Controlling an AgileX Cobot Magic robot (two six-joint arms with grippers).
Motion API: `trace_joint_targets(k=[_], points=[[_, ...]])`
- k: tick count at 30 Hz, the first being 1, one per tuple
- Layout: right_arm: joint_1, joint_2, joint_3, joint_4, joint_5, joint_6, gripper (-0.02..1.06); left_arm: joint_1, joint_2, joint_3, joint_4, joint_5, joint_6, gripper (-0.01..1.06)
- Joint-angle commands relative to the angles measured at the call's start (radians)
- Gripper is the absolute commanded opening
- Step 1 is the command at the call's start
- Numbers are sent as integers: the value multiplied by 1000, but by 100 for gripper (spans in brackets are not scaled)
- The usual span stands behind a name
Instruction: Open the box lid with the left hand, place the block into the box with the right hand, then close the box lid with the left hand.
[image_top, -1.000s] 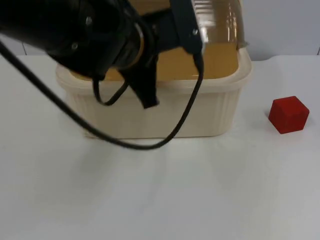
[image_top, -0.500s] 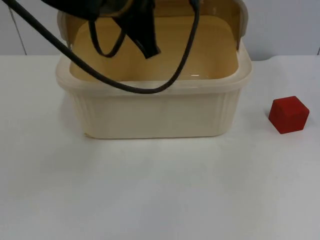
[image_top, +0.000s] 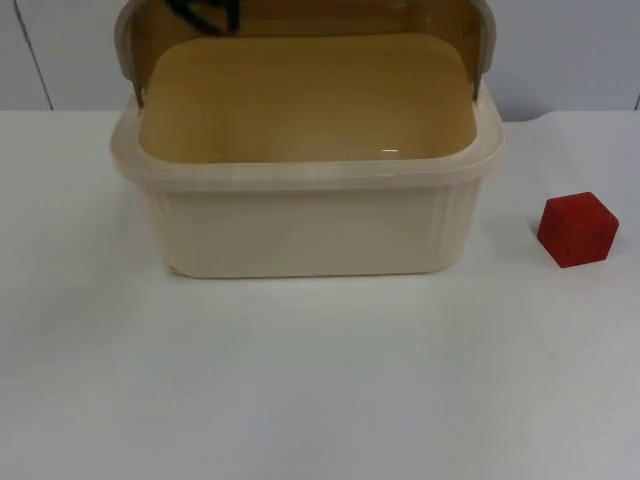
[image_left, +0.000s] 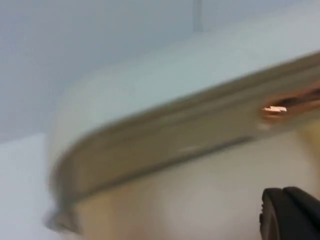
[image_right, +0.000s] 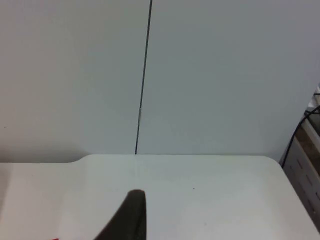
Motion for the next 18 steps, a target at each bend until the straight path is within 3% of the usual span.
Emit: trace_joint_targets(k=[1, 3, 7, 10, 11, 14, 18], points=[[6, -2, -4, 14, -1, 10, 105, 12, -62, 30, -192, -63, 120, 0], [6, -2, -4, 16, -1, 10, 105, 50, -170, 81, -316, -56, 217, 0], [6, -2, -4, 16, -1, 10, 105, 158, -315, 100, -380, -15, 225, 0], [6, -2, -4, 16, -1, 10, 105, 308, -437, 100, -252, 56, 234, 0], [6, -2, -4, 16, -1, 10, 105, 308, -437, 100, -252, 56, 234, 0], [6, -2, -4, 16, -1, 10, 105, 439, -515, 100, -261, 63, 230, 0], [6, -2, -4, 16, -1, 10, 105, 485, -559, 100, -279, 135, 245, 0]])
